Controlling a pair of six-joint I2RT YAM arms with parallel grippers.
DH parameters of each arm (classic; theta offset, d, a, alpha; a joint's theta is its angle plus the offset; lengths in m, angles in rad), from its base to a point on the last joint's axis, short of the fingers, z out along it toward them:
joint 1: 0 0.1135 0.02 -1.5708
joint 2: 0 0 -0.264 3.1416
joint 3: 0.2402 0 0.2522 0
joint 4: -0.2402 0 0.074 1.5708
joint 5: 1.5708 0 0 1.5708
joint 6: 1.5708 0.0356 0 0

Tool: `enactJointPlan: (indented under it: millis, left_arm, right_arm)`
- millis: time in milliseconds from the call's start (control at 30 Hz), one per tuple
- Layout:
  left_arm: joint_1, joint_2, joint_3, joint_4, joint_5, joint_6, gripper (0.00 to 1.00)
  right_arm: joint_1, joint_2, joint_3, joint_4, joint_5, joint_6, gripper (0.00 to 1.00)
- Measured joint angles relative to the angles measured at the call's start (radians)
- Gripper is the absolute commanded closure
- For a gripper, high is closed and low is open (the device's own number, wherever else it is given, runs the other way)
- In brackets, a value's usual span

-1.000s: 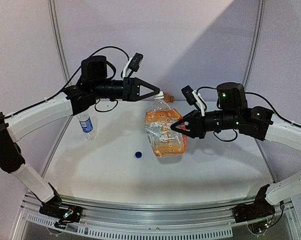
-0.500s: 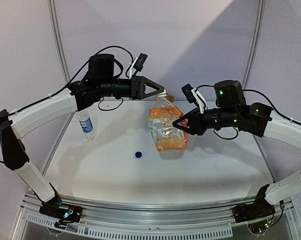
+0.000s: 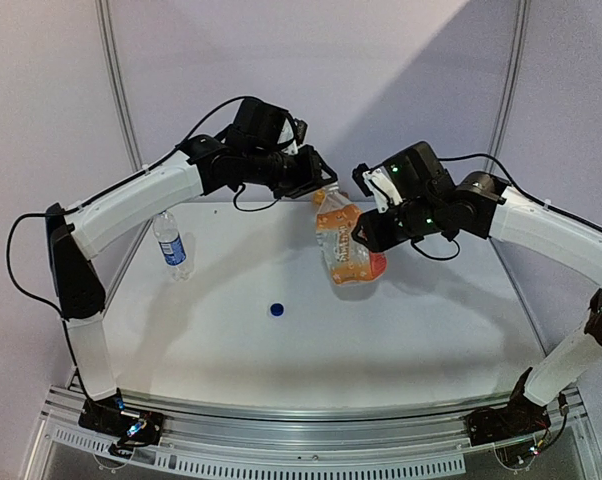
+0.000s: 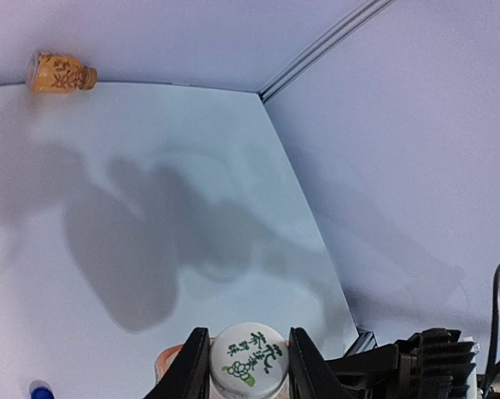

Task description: Unscrew the bottle caps

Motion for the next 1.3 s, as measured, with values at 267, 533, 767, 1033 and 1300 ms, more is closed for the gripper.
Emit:
enactJointPlan:
  millis: [267,533,767,1033,1300]
  left_arm:
    - [-0.021,-0.006,-0.008,0.001,0.018,0.021,0.34]
    - [-0.048,-0.167,-0.164,0.059,0.066,0.101,0.21]
    - [-0.004,-0.365,-0.354,0.158,0.161,0.193,0.21]
    - [0.056,-0.420,-0.447,0.273,0.398,0.284,0.21]
    - [0.056,-0.415,-0.478,0.374,0.549,0.285,0.27]
  right_arm:
    - [0.002,-0.038,-0.064,0.045,0.000,0.013,1.00]
    - [0.002,-0.122,-0.183,0.111,0.000,0.041,1.00]
    - [0.002,-0.192,-0.249,0.178,-0.072,0.039,1.00]
    - [0.001,-0.309,-0.378,0.338,-0.351,-0.013,1.00]
    - [0.002,-0.320,-0.382,0.418,-0.472,-0.019,1.00]
